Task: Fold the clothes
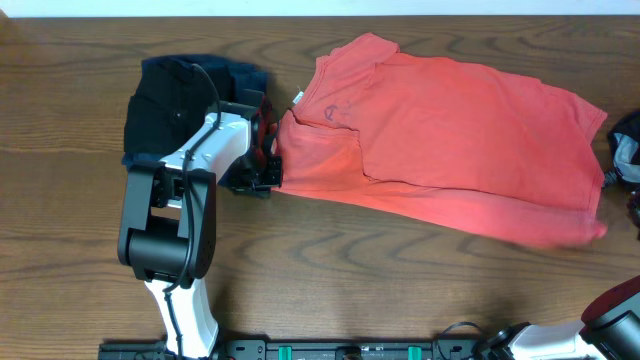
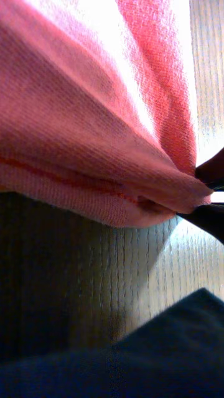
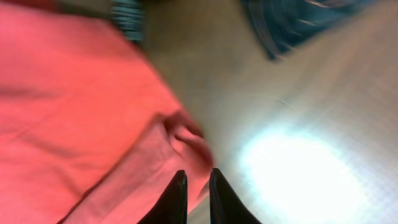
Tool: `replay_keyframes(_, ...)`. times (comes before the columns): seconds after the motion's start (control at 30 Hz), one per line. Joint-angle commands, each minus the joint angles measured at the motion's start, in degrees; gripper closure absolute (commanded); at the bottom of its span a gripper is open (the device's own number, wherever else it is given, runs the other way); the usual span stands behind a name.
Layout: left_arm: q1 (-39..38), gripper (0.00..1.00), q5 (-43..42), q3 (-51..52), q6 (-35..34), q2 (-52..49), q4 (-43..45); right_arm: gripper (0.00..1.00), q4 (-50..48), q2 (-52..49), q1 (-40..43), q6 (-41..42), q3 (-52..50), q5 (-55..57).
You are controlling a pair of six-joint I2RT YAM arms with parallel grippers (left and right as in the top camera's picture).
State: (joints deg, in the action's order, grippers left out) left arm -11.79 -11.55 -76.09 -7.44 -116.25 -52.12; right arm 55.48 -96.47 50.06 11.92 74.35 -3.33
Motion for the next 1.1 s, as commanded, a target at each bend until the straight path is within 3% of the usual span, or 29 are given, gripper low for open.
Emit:
replay_keyframes(0.0,0.63,0.94,3.50,1.46,1.01,-0.13,0.17,0.85,0.20,0.50,0.55,4.72,0.85,8.81)
replay_keyframes(0.13,0.63,0.91,3.48,1.46,1.18,-0.13,0.15,0.76,-0.66,0.46,0.50,5.22,0.85,7.13)
replay_keyframes(0.27,0.63,0.64,3.48,1.46,1.18,-0.13,0.13,0.67,-1.11,-0.42,0.17,5.01,0.48,2.19)
replay_keyframes(0.5,0.63,0.34,3.04,1.46,1.16,-0.13,0.04,0.52,-8.48,-5.03,-2.73,-1.03,-6.16,-6.03)
replay_keyframes(0.67,0.63,0.31,3.02,1.44,1.16,-0.13,-0.04,0.55,-15.37,-8.66,-4.22,-6.45,-8.70,-17.09)
replay_keyframes(0.8,0.63,0.30,3.04,1.44,1.16,-0.13,0.00,0.63,-16.06,-9.73,-4.39,-6.93,-8.76,-15.87)
replay_keyframes(1.07,0.63,0.30,3.04,1.44,1.16,-0.13,0.87,0.62,-16.31,-9.73,-4.37,-7.28,-11.54,-11.43)
